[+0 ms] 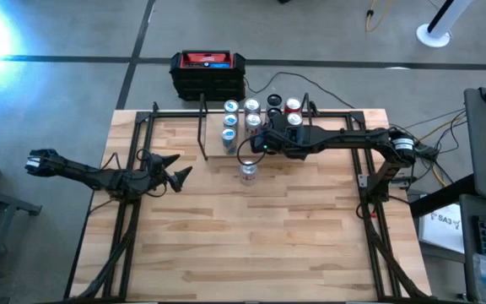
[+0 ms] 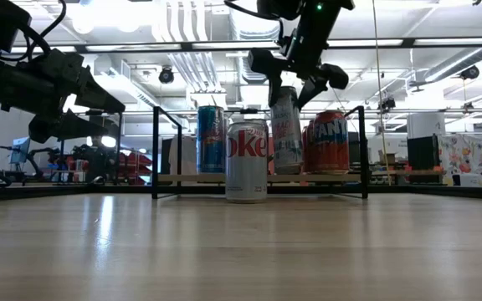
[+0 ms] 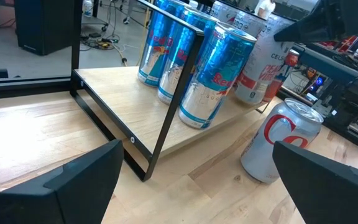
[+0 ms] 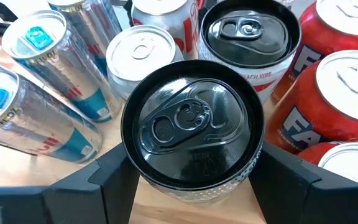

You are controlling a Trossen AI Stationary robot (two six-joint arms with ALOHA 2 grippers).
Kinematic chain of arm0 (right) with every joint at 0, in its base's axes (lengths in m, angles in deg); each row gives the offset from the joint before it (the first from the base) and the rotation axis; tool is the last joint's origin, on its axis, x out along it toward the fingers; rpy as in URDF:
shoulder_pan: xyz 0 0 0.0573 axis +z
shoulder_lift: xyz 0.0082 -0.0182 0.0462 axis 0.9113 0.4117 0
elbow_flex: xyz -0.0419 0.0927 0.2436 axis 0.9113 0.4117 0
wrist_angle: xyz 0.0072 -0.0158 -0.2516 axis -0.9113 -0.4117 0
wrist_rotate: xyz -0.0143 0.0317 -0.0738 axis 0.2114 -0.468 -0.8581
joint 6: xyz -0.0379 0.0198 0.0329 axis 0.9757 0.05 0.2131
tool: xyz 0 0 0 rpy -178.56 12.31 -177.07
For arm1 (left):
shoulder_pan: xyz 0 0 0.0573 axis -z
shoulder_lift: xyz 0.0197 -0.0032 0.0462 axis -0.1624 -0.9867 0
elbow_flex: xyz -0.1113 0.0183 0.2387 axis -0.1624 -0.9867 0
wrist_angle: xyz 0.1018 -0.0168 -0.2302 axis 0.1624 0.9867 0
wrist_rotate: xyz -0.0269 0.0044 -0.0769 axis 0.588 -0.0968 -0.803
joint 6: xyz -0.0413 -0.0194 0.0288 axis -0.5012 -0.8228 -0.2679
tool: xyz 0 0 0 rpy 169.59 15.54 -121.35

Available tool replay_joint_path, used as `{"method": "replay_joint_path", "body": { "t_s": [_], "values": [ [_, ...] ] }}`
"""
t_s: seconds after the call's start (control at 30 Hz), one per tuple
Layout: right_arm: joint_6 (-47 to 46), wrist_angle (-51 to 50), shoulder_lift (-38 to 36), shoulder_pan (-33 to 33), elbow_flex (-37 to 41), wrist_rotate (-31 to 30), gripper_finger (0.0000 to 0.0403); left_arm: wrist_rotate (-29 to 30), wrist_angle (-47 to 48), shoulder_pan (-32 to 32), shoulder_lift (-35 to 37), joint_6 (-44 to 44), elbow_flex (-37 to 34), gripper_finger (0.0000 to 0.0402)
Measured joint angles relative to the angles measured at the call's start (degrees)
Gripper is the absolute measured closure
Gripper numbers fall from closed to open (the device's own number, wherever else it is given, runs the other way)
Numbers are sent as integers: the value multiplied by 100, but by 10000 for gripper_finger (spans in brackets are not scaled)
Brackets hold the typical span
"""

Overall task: Place canned beverage on shelf
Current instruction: Put the white pink soda can on the shelf aligned with the other white pink soda can

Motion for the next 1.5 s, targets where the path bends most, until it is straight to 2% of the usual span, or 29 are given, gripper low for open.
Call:
{"method": "replay_joint_path", "body": {
  "t_s": [0.6, 0.9, 1.5],
  "values": [
    [-256, -52, 33, 73, 64, -181, 156, 1, 0, -2, 0, 0, 0, 3],
    [-738, -57, 35, 260, 199, -759, 156, 1, 0, 0, 0, -1, 0, 3],
    [-754, -8, 35, 260, 287, -536, 156, 0, 0, -1, 0, -1, 0, 3]
  ]
}}
